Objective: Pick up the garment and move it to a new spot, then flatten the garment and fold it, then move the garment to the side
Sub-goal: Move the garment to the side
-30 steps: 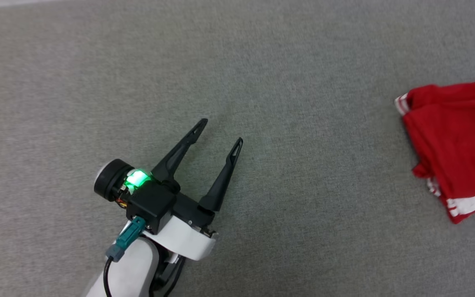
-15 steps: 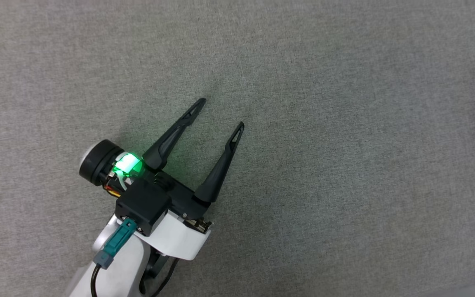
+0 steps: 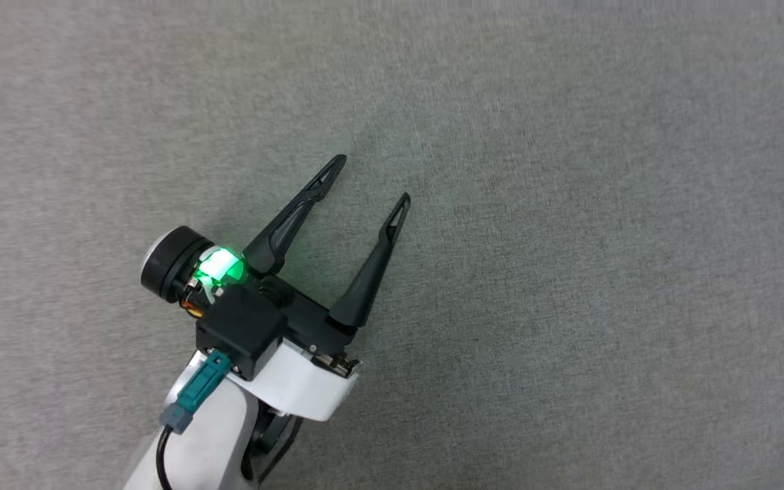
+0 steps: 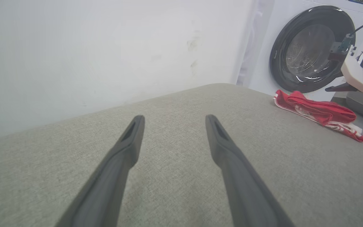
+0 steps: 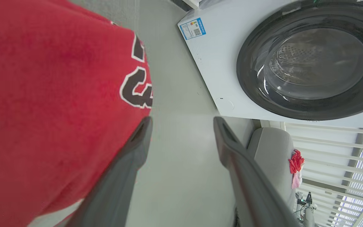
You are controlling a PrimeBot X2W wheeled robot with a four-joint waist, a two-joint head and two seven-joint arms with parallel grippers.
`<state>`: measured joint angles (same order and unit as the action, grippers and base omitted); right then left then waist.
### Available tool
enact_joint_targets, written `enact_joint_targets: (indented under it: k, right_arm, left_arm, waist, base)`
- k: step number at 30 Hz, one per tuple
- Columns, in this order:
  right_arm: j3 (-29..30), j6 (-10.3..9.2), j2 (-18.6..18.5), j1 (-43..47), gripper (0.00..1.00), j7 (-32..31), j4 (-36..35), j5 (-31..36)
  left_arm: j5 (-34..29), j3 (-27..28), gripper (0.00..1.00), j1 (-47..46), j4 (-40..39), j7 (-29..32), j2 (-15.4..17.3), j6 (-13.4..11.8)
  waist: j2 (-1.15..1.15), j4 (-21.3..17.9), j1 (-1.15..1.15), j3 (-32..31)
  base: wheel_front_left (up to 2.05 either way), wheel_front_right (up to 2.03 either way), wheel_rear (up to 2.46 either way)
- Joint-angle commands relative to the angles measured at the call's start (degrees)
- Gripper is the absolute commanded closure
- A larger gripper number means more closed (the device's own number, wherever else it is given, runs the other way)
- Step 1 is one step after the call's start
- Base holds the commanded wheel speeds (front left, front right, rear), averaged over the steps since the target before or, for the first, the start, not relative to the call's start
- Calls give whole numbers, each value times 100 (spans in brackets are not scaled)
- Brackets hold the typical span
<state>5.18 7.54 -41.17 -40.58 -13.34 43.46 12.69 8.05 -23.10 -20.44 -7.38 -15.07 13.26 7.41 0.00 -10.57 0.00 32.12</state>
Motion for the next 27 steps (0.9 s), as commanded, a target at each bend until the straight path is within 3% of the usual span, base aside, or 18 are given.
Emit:
enact_joint_targets:
  k: [1,7,13,19,27]
  right_arm:
    - [10,-12,17,-15,0,43,31,13]
    - [-157,-12,15,-2,0,261,-27,-102]
    - [-321,-11,272,189,0,505,-348,-511]
    - [-331,-11,797,710,0,887,-1159,-996]
    - [107,-11,1938,1777,0,1432,-2664,-1581]
  left_arm:
    - [30,38,0,68,27,-11,-33,7]
    - [190,331,0,375,313,-11,-288,2]
    - [270,797,0,813,602,-11,-459,3]
    - [309,1184,0,1274,834,-11,-600,6]
    - [448,1420,0,1650,1001,-11,-749,9]
  waist:
    - [0,96,0,-210]
    - [0,283,0,-977]
    - [0,465,0,-1813]
    - [0,621,0,-2458]
    - [0,729,0,-2872]
  base:
    - [0,0,0]
    - [0,0,0]
    - [0,0,0]
    - [0,0,0]
    - [0,0,0]
